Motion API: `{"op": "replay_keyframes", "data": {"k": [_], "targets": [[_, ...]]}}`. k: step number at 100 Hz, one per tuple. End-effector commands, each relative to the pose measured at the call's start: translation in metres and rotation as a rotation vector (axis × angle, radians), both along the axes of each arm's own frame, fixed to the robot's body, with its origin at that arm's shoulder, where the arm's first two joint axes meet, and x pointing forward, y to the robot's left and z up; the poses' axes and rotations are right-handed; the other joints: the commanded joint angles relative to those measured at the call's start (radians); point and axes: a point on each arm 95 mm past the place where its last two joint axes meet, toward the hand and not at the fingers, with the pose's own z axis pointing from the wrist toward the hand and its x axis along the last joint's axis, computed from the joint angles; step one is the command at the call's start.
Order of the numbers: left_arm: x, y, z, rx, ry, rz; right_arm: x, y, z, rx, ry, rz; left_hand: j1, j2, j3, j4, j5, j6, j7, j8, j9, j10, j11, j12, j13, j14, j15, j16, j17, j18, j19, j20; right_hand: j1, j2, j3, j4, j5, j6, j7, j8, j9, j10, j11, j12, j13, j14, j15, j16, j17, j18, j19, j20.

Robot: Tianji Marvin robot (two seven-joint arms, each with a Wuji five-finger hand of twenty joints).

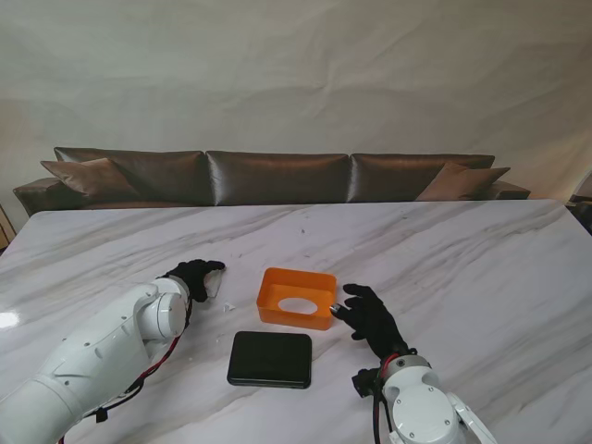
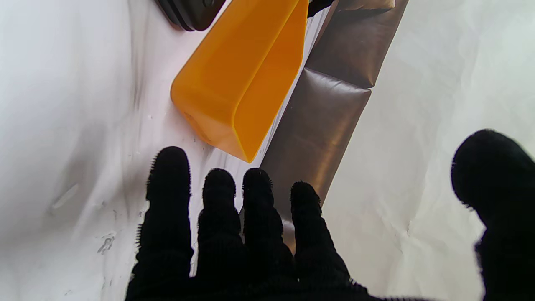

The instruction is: Refill a tissue box and feed the first sheet

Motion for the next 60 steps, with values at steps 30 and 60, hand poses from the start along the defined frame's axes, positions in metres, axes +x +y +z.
{"op": "replay_keyframes", "data": {"k": [30,60], "targets": [[-0.02,-0.003,-0.012,-0.029,0.036,0.004,-0.008,0.003,0.004,-0.001,-0.009,0.005,0.147,-0.105,0.141,-0.215,0.466,-0.049,0.662,0.356,0.693,-0.108,0.451,0.259,0.787,-0.011,0.454,0.368,0.372,-0.353,2.204,0.079,0.01,-0.027,-0.013,-0.021,0.035,-0.053,0.01,0.012,0.052,-0.031,0.018,0.019,0.044,0.006,0.029,0.015,0.011,0.026,-0.006,-0.002],[-0.024,-0.005,0.027,-0.06,-0.079,0.008,-0.008,0.0,0.024,-0.137,-0.09,-0.003,0.155,-0.112,0.175,-0.221,0.494,-0.067,0.725,0.432,0.724,-0.116,0.474,0.318,0.804,0.013,0.496,0.411,0.381,-0.349,2.229,0.085,0.084,-0.074,-0.024,-0.033,0.202,-0.096,0.029,0.036,0.133,-0.037,0.039,0.03,0.108,0.032,0.066,0.033,0.038,0.026,0.018,-0.004]]}}
